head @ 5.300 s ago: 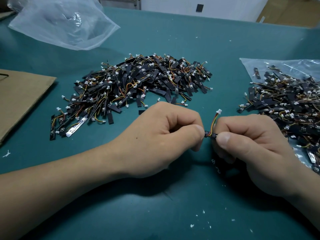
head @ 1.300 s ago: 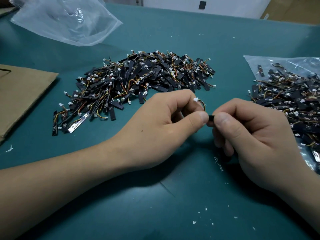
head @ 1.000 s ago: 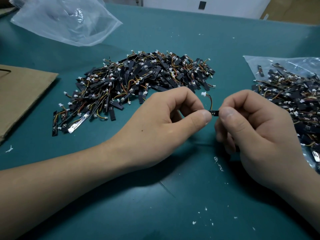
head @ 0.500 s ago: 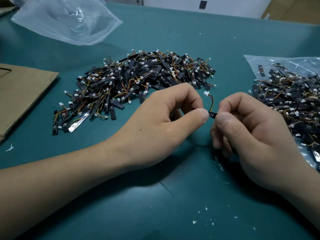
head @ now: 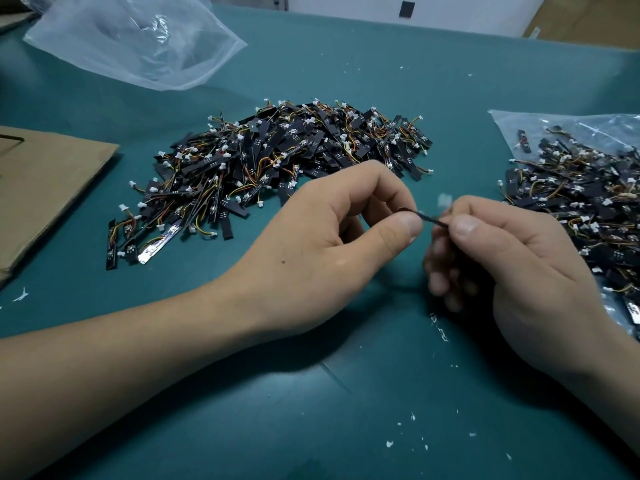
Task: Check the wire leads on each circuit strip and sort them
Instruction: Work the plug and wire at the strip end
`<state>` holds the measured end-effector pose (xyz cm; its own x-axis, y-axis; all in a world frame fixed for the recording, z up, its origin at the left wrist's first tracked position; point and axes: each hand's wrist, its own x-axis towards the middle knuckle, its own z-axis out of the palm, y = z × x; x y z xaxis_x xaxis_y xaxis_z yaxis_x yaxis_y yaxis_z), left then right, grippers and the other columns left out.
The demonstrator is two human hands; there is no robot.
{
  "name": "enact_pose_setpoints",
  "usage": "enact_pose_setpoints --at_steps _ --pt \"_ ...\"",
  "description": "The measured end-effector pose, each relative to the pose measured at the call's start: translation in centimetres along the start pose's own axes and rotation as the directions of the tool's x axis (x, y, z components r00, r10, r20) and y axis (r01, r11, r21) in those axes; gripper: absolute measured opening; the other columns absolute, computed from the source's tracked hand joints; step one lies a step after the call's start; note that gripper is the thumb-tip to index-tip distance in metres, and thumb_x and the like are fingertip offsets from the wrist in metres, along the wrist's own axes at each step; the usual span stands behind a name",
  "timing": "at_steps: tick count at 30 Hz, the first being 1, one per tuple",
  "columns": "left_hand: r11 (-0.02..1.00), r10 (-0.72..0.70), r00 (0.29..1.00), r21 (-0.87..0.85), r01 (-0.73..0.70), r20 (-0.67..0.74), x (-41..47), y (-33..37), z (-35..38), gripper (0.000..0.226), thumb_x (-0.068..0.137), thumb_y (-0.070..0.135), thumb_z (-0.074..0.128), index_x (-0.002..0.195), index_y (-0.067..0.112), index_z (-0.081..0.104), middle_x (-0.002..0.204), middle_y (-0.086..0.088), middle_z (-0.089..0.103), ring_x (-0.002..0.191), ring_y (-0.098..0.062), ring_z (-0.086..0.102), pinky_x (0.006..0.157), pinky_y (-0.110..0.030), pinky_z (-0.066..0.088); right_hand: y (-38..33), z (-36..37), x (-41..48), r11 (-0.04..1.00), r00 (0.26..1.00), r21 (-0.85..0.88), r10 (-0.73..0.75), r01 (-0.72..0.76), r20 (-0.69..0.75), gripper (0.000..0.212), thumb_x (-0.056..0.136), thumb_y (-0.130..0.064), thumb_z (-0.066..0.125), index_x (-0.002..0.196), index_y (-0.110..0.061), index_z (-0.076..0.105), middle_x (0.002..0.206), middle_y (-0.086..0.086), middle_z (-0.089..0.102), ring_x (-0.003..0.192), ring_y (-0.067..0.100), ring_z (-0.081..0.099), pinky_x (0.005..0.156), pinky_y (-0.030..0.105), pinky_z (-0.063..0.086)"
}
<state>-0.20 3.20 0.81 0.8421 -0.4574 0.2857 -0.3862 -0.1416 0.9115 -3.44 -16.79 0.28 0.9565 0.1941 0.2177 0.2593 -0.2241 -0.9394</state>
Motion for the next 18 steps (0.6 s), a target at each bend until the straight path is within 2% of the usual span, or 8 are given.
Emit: enact_pose_setpoints --at_steps 4,6,9,11,15,18 --pt "0.998 -0.061 0.998 -0.019 0.061 0.03 0.01 0.29 -0.07 0.028 0.101 0.03 0.051 0.086 0.013 0.066 0.07 0.005 0.061 0.059 -0.009 0.051 0.059 -0.029 0.046 -0.01 -0.02 0.03 0.999 0.999 -0.021 -0.031 0.031 0.007 0.029 0.092 -0.03 0.051 0.075 -0.009 0.057 0.061 0.009 0.064 0.047 0.015 0.052 0.051 0.018 0.041" --pt "0.998 -0.068 0.996 0.021 0.067 0.053 0.03 0.3 -0.03 0.026 0.099 0.028 0.054 0.079 0.016 0.066 0.067 -0.001 0.063 0.058 -0.016 0.053 0.056 -0.028 0.045 -0.04 -0.02 0.01 0.998 0.999 -0.037 -0.042 0.042 0.001 0.027 0.091 -0.029 0.051 0.073 -0.008 0.058 0.06 0.008 0.064 0.046 0.016 0.052 0.051 0.02 0.041" --pt "0.997 -0.056 0.997 0.061 0.052 0.059 0.06 0.27 0.04 0.023 0.096 0.023 0.058 0.078 0.012 0.067 0.069 -0.013 0.064 0.062 -0.031 0.055 0.053 -0.035 0.046 -0.15 0.01 -0.01 0.997 0.999 -0.063 -0.046 0.046 0.002 0.028 0.089 -0.03 0.051 0.072 -0.009 0.058 0.06 0.01 0.064 0.046 0.017 0.051 0.051 0.021 0.041" --pt "0.997 -0.051 0.997 0.066 0.048 0.051 0.03 0.3 0.02 0.023 0.095 0.021 0.059 0.077 0.01 0.066 0.067 -0.013 0.063 0.059 -0.029 0.054 0.053 -0.035 0.044 -0.24 0.03 -0.05 0.996 0.999 -0.076 -0.043 0.044 0.014 0.028 0.09 -0.031 0.051 0.071 -0.012 0.059 0.06 0.009 0.064 0.047 0.015 0.052 0.052 0.02 0.04" --pt "0.995 -0.059 0.996 0.079 0.054 0.065 -0.1 0.56 -0.02 0.024 0.091 0.017 0.06 0.068 0.011 0.062 0.058 -0.01 0.054 0.051 -0.009 0.041 0.049 -0.022 0.035 -0.42 0.05 -0.23 0.989 0.998 -0.141 -0.05 0.054 0.033 0.027 0.089 -0.032 0.052 0.069 -0.015 0.06 0.058 0.002 0.062 0.048 0.013 0.052 0.052 0.021 0.04" --pt "0.996 -0.066 0.995 0.061 0.061 0.079 -0.12 0.73 -0.02 0.024 0.091 0.015 0.058 0.068 0.008 0.06 0.06 -0.013 0.054 0.054 -0.01 0.042 0.05 -0.026 0.035 -0.53 0.13 -0.3 0.984 0.997 -0.163 -0.068 0.073 0.035 0.027 0.09 -0.03 0.052 0.068 -0.017 0.06 0.056 -0.004 0.061 0.049 0.012 0.052 0.052 0.019 0.04"
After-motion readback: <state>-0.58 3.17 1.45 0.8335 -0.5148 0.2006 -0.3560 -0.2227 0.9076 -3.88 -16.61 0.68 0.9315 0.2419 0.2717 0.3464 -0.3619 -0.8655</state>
